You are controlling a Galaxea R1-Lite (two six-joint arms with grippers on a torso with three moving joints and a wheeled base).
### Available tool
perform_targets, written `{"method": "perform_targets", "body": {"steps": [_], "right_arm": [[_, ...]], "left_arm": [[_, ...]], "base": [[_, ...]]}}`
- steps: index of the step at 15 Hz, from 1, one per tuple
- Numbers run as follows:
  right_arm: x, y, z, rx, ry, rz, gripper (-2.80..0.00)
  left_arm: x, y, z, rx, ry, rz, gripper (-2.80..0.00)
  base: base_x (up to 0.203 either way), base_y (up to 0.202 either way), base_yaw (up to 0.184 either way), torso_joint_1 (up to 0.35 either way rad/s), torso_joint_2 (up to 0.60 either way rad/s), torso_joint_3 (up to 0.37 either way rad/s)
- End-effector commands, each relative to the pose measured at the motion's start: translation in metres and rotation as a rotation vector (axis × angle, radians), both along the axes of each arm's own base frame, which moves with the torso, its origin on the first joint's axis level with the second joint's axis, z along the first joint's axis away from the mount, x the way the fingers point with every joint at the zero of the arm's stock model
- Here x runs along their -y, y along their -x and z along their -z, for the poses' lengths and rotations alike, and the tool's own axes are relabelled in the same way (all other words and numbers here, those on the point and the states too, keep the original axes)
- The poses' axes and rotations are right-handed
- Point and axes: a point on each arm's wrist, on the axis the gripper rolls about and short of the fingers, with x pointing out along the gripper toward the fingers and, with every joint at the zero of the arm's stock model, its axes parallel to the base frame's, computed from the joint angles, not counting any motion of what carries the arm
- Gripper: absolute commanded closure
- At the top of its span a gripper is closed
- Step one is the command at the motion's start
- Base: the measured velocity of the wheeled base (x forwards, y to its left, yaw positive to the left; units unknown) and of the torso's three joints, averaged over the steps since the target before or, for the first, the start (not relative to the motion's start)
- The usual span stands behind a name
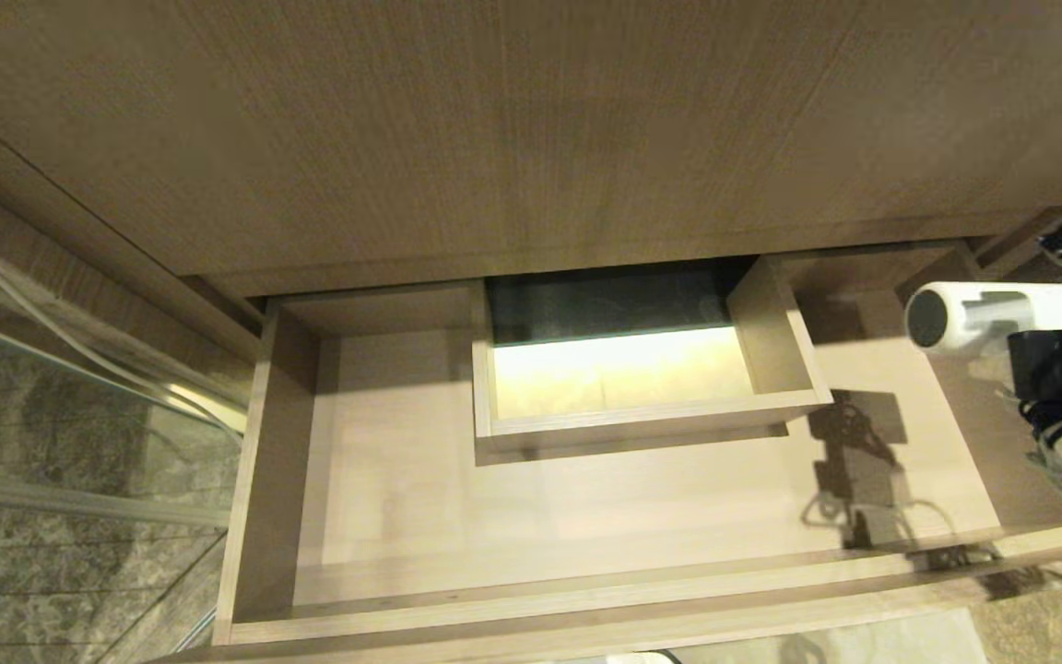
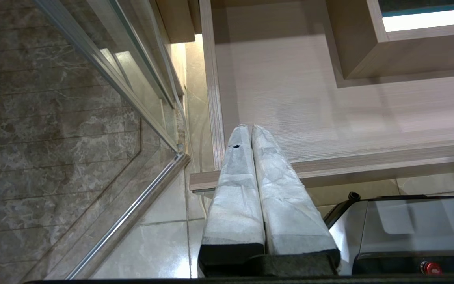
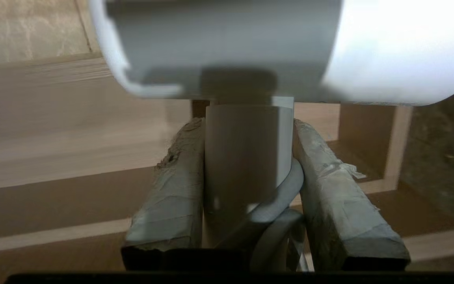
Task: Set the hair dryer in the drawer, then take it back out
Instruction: Put it into the drawer
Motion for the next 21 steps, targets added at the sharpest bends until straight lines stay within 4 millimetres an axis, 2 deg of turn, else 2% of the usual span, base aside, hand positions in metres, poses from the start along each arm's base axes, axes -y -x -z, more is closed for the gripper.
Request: {"method": "perform_targets", "body": {"steps": [1,6,9,12,14,15,18,20,21], "right_arm": [[0.008,-0.053,0.047,-0.144,-0.049,0.009,0.0],[0.021,-0.133,0.089,-0.091,-0.084,-0.02,0.0],[0.028,-0.171,0.115,0.011,-0.05,-0.038,0.0],[0.037,-0.195,0.117,0.111,0.012,-0.052,0.0],[0.042,-0.198,0.118,0.118,0.045,-0.06,0.0],[0.043,-0.197,0.118,0.119,0.05,-0.062,-2.8],[0.043,-0.194,0.111,0.127,0.055,-0.059,-2.8],[0.045,-0.188,0.096,0.157,0.06,-0.053,-2.8],[0.046,-0.182,0.081,0.181,0.065,-0.048,-2.8]], "left_arm": [[0.0,0.0,0.0,-0.001,0.0,0.0,0.0],[0.0,0.0,0.0,-0.001,0.0,0.0,0.0],[0.0,0.0,0.0,0.0,0.0,0.0,0.0],[0.0,0.0,0.0,0.0,0.0,0.0,0.0],[0.0,0.0,0.0,-0.001,0.0,0.0,0.0],[0.0,0.0,0.0,-0.001,0.0,0.0,0.0],[0.0,0.0,0.0,-0.001,0.0,0.0,0.0],[0.0,0.0,0.0,-0.001,0.0,0.0,0.0],[0.0,0.0,0.0,0.001,0.0,0.0,0.0]], "base": [[0.0,0.0,0.0,0.041,0.0,0.044],[0.0,0.0,0.0,0.004,0.0,0.006],[0.0,0.0,0.0,0.0,0.0,0.0],[0.0,0.0,0.0,0.0,0.0,0.0],[0.0,0.0,0.0,0.0,0.0,0.0],[0.0,0.0,0.0,0.0,0.0,0.0],[0.0,0.0,0.0,0.0,0.0,0.0],[0.0,0.0,0.0,0.0,0.0,0.0],[0.0,0.0,0.0,0.0,0.0,0.0]]}}
